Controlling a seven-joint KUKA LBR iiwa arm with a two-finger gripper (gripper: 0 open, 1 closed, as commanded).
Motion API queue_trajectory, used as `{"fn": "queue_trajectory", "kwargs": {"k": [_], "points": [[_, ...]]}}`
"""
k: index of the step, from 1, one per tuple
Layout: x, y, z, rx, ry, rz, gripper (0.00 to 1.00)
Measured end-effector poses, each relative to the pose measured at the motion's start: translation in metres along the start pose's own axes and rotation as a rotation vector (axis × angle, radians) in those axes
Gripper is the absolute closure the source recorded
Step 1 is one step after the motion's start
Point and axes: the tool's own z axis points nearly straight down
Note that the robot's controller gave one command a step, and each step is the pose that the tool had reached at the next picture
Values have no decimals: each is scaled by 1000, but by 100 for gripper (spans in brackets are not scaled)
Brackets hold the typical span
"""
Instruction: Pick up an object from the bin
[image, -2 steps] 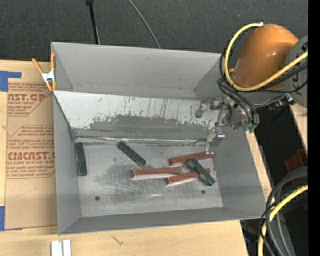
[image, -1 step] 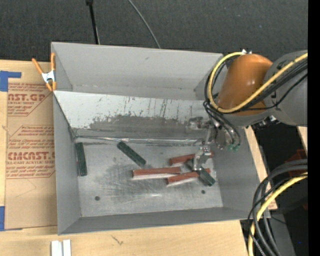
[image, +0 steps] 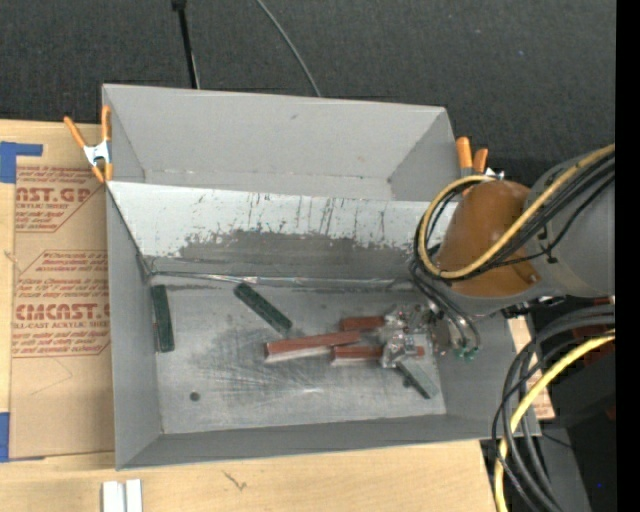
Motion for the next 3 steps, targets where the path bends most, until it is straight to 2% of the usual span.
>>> {"fn": "queue_trajectory", "kwargs": {"k": [1, 3], "points": [[0, 0, 0, 0, 0, 0, 100], [0, 4, -46, 0, -3, -33, 100]]}}
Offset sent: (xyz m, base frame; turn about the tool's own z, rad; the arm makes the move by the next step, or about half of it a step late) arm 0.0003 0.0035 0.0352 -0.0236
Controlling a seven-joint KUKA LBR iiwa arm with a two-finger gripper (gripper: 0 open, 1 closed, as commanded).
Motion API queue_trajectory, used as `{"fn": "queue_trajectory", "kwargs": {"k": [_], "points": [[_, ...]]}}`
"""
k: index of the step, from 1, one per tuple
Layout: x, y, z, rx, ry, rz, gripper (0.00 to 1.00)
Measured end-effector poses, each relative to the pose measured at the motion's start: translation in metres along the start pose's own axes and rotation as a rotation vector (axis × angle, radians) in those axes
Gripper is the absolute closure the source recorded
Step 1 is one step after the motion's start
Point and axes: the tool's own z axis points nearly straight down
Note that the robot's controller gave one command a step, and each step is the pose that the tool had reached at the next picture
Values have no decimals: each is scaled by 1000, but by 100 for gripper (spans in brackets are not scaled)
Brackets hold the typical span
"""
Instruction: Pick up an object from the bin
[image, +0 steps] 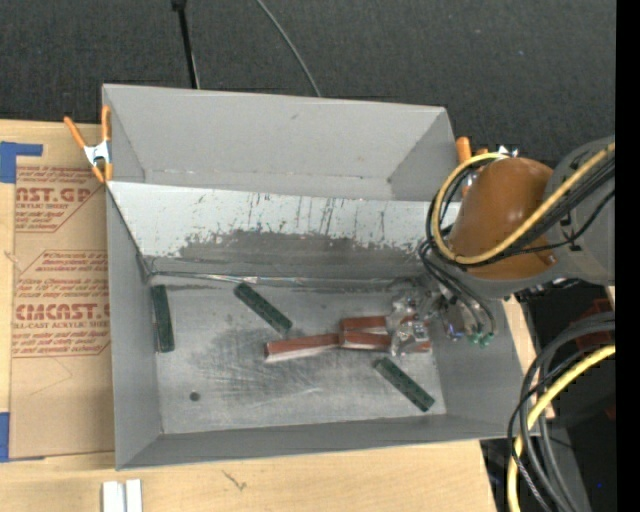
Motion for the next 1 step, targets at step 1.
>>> {"fn": "queue_trajectory", "kwargs": {"k": [1], "points": [[7, -8, -96, -1, 1, 35, 100]]}}
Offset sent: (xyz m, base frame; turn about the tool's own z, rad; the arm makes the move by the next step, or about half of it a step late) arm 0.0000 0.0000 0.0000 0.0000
